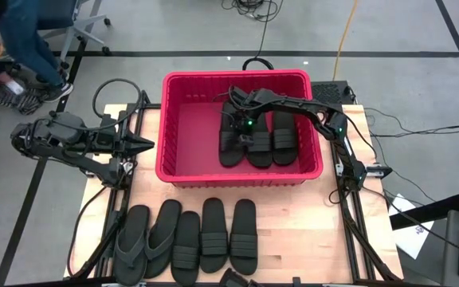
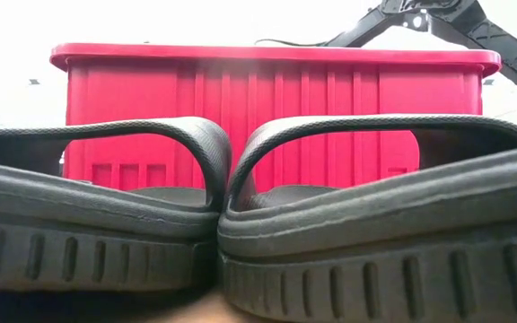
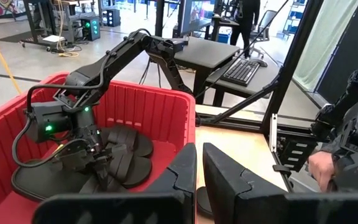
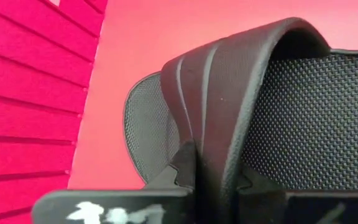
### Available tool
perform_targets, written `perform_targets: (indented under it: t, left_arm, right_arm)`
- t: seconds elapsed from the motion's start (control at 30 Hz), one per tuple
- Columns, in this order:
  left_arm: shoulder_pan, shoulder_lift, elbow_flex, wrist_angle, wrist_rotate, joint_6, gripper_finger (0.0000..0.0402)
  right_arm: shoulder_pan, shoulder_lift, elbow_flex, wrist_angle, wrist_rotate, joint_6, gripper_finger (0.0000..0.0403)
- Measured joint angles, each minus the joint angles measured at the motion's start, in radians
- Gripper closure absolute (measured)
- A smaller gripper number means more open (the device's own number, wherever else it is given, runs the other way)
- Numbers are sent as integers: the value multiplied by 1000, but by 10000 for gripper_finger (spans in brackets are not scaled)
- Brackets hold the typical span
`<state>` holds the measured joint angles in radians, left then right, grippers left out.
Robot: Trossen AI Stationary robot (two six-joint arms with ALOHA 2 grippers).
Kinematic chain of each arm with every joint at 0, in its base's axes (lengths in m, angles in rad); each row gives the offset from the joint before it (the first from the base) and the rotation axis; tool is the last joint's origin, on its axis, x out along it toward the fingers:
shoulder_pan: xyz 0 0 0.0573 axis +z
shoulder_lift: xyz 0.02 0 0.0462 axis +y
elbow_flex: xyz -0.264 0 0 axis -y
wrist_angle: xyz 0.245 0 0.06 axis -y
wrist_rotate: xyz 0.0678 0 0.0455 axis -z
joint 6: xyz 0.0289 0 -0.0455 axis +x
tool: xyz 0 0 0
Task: Pick and place slides into bin
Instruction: Put the black slide into the red bin
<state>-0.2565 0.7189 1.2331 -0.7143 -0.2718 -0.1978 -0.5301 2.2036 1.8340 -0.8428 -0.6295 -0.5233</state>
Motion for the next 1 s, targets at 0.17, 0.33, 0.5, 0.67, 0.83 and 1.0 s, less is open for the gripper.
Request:
perform_targets:
  t: [0.17,0.33,0.5,0.67,0.83,1.0]
  left_arm:
    - [0,0,0,0,0,-20,376]
    - [0,0,0,0,0,-26,376]
    - [0,0,-1,0,1,-25,376]
    - [0,0,-1,0,1,-26,376]
    - [0,0,-1,0,2,-26,376]
    - [0,0,-1,0,5,-26,376]
  right_arm:
    - [6,0,-1,31,28,-11,380]
    - [8,0,-2,39,29,-11,338]
    - [8,0,-2,39,29,13,291]
    - [10,-5,-3,32,30,14,257]
    - [15,-35,-4,28,37,6,233]
    - [28,-71,-3,28,119,6,216]
